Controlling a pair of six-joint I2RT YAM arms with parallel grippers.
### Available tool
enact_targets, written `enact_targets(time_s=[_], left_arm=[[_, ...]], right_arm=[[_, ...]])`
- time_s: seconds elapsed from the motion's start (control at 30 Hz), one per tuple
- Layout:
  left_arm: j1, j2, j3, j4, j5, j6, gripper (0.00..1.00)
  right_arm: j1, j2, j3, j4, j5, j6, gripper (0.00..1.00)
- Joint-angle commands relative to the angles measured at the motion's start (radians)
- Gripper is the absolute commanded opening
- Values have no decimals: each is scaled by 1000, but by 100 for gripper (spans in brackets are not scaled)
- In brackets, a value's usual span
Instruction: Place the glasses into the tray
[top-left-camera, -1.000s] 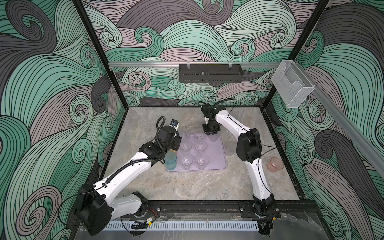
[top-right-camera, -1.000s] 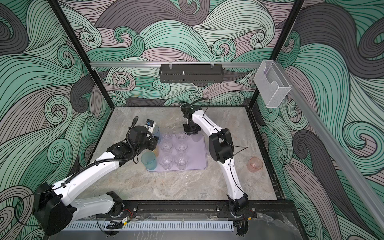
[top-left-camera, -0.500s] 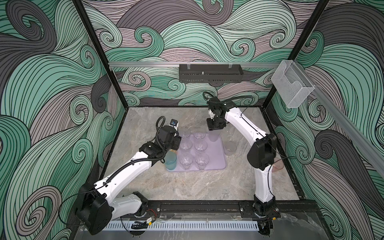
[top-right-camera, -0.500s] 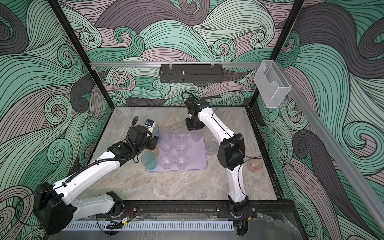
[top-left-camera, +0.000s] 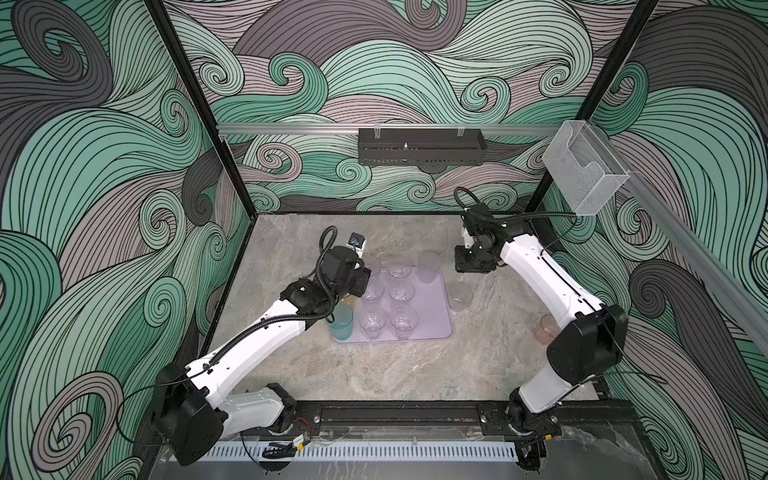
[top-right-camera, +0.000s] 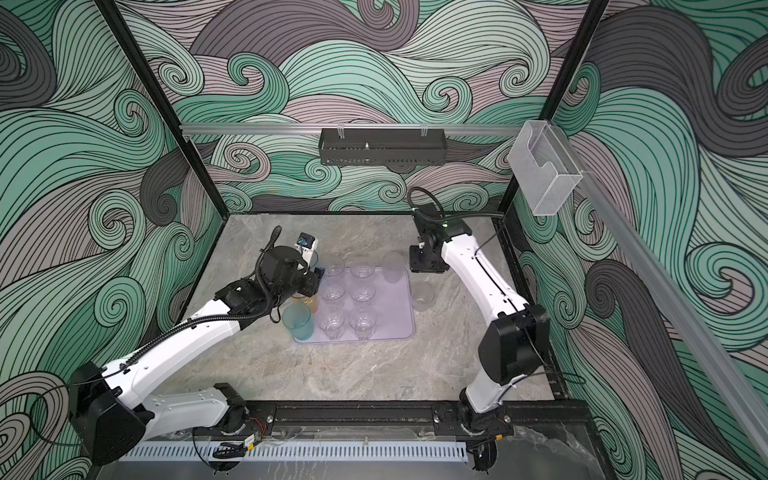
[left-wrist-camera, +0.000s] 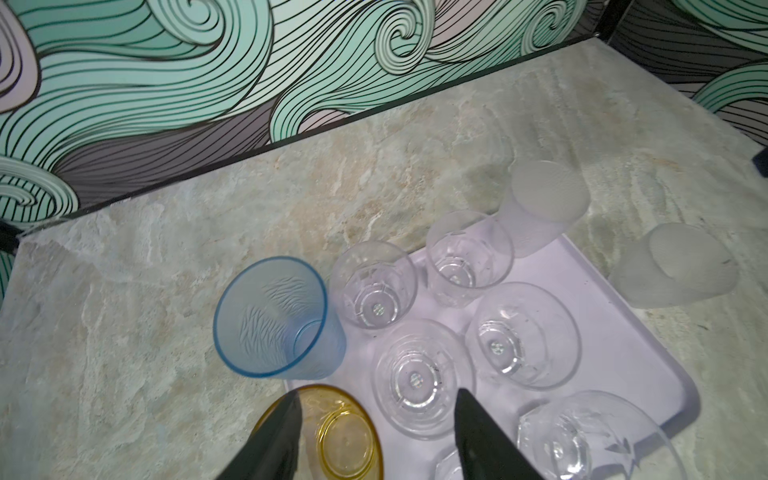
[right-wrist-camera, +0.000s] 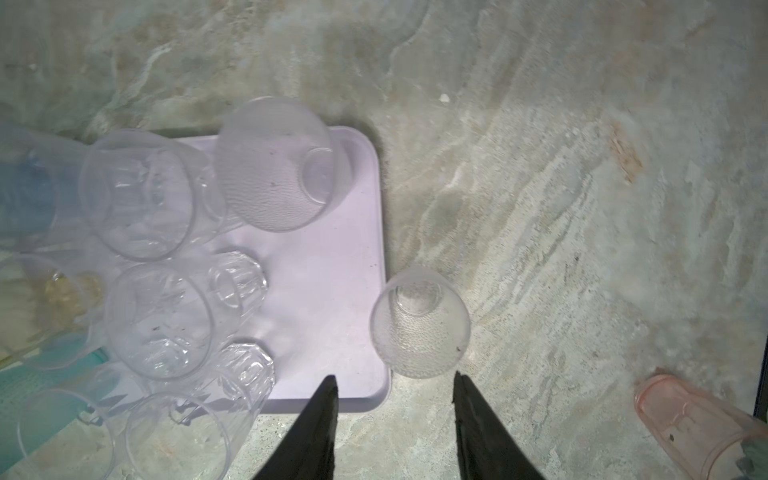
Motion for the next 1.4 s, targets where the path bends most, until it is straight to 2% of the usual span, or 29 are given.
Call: enact_targets(time_s=[0.0,0.17,0.3,0.53,0.67,0.8,1.03,1.27,1.37], left_arm=[[-66,55,52,-8,0,36,61],[-148,154,81,-6,42,62,61],[-193,240,110,-27,58,70,61],[-231,362,193,-111,77,56,61],[-239,385,201,-121,76,58,61],[-239,382,196,-118,60,54,61],[-238,327,186,-112,-63,52,62],[-217,217,155,-75,-132,97,67],[-188,157,129,-62,-135,92,69]], right_arm=[[-53,-47,-88,68,-41,61,48],[-121,-70,-234,163,-111,93,48],[-130,-47,-286,197,-147,96,45],[-129,-3,-367,259,-150,99,38],[-130,15,-395,288,-154,99,30],[-130,34,-413,303,-151,92,20],[-121,-7,-406,273,-99,64,6],[-38,-44,-299,153,1,20,4],[12,-30,-242,111,-2,10,4]])
